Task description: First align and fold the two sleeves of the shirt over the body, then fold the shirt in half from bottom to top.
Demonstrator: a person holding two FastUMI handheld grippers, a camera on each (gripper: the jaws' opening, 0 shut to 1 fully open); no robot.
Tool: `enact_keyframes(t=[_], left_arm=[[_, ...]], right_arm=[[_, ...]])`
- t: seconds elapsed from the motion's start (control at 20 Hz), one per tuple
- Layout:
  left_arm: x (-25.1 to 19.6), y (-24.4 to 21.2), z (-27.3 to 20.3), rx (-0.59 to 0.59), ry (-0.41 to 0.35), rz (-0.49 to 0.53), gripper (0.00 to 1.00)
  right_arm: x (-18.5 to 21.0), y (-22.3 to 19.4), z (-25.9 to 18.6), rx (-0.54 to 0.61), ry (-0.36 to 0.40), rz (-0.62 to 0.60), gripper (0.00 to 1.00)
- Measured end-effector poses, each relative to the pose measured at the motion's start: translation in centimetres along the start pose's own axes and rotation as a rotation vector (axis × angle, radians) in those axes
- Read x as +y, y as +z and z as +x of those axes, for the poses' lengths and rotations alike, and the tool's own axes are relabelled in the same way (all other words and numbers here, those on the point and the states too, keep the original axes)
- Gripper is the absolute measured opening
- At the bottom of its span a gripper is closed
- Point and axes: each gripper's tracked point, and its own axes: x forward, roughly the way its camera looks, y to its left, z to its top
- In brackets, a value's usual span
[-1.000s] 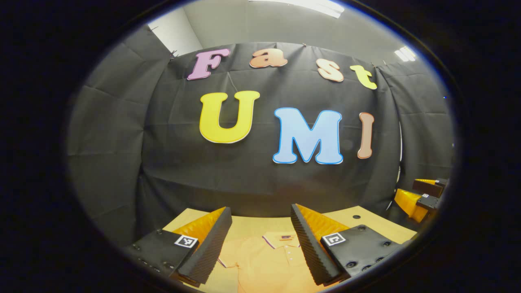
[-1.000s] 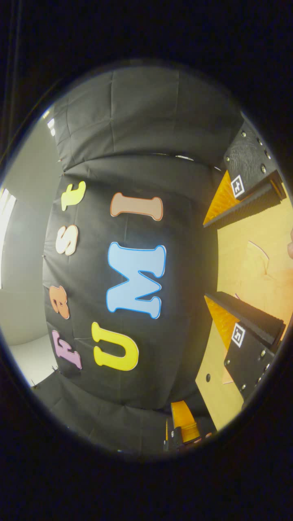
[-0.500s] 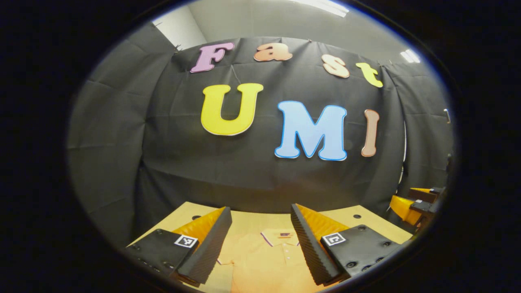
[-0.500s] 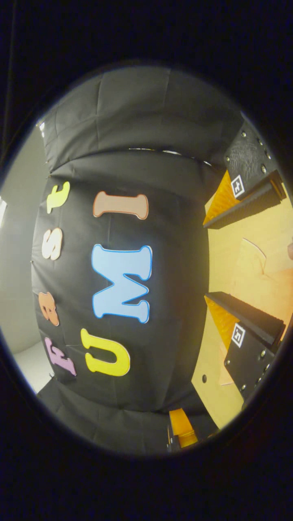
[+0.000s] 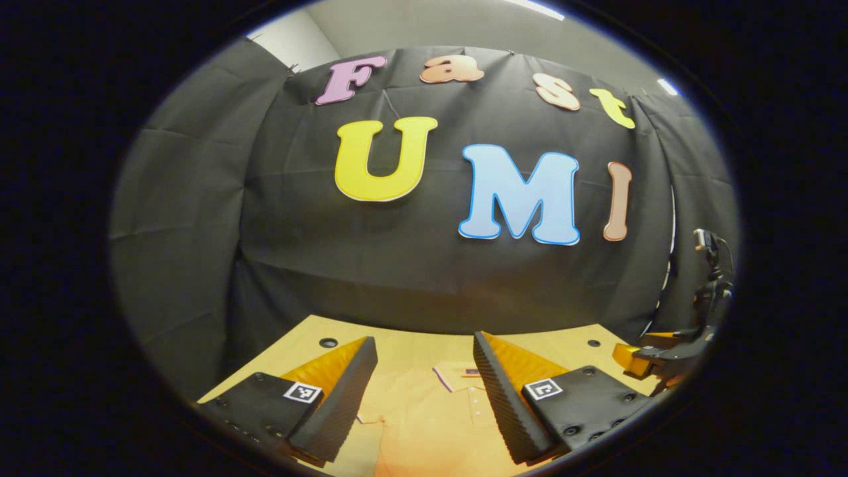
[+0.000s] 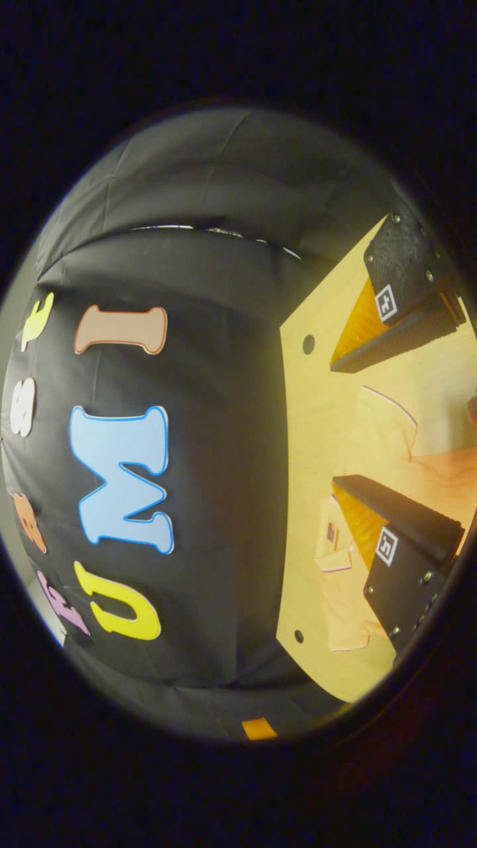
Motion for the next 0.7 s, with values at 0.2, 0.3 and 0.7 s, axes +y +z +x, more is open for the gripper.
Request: enact_keyframes(t=[0.2, 0.3, 0.7], left_arm=[[0.0, -0.5, 0.7, 0.01, 0.003, -0.005, 0.95], [0.1, -0.7, 0.8, 0.011, 0.013, 0.004, 0.94], [1.2, -1.2, -0.2, 0.034, 0.058, 0.015, 0.95]], right_arm=[[-0.9, -2.3, 3.1, 0.07, -0.005, -0.016, 0.96], [-1.5, -3.9, 4.7, 0.116, -0.012, -0.031, 0.96], [-2.2, -9.8, 11.0, 0.293, -0.001, 0.021, 0.96]])
